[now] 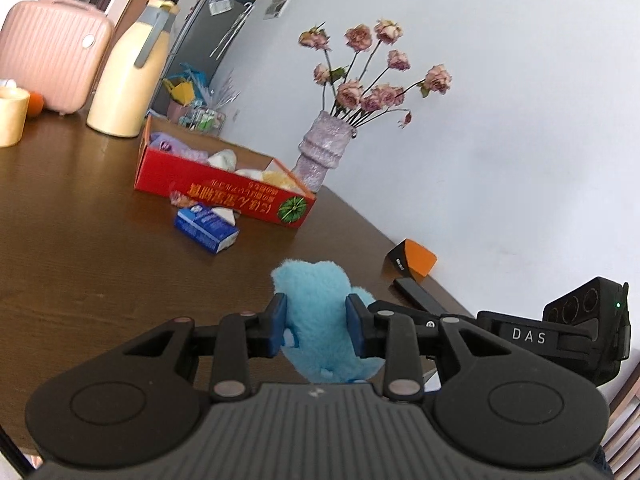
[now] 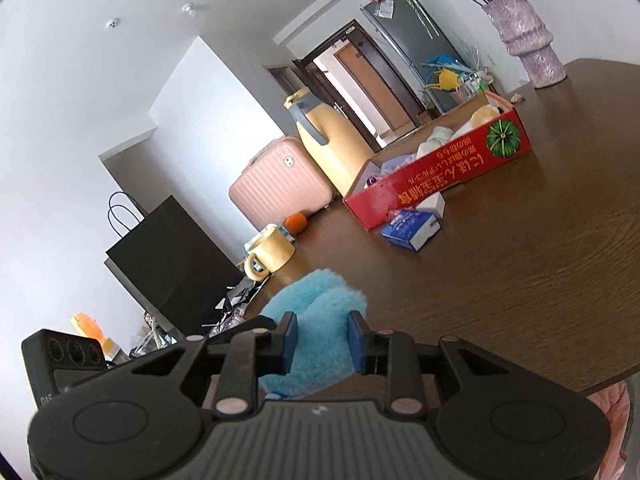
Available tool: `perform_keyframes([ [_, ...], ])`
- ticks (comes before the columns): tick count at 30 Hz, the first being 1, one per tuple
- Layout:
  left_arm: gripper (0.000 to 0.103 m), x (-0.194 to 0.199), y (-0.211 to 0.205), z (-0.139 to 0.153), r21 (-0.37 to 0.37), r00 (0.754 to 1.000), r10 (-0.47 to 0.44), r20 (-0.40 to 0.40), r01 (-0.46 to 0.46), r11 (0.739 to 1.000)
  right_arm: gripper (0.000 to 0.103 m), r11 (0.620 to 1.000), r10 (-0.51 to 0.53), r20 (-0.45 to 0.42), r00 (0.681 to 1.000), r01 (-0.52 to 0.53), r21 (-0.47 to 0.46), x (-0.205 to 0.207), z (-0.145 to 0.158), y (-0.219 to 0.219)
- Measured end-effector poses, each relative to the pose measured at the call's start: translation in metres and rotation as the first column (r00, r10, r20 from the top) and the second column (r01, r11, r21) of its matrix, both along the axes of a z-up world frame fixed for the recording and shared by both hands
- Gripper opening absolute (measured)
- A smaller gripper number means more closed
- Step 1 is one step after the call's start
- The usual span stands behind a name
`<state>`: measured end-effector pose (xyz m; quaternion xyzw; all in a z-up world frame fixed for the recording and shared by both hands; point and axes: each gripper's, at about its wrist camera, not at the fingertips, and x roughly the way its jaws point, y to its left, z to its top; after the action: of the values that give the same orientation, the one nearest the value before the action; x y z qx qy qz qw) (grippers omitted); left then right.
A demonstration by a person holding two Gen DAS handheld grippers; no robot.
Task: Organize soft objects
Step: 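Lift the blue fluffy plush with both grippers and carry it toward the box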
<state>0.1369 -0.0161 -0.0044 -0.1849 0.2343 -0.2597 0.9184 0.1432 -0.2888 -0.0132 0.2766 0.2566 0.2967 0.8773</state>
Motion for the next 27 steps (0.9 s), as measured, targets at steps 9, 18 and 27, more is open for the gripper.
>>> perform_keyframes([
  [9, 0.032, 0.005, 0.009, -0.003, -0.04, 1.0, -0.01, 0.006, 0.01, 0.999, 0.028, 0.998, -0.045, 0.005, 0.999, 0.045, -0.052, -0.003, 0.009, 0.012],
  [18, 0.032, 0.059, 0.008, 0.005, -0.033, 1.0, -0.007, 0.01, 0.007, 0.999, 0.028, 0.994, -0.057, 0.009, 0.998, 0.058, -0.092, 0.045, 0.019, 0.018],
  [27, 0.032, 0.199, -0.007, 0.034, -0.04, 0.999, -0.041, -0.018, 0.04, 0.998, 0.028, 0.984, -0.101, 0.063, 0.993, 0.109, -0.138, 0.161, 0.048, 0.009],
])
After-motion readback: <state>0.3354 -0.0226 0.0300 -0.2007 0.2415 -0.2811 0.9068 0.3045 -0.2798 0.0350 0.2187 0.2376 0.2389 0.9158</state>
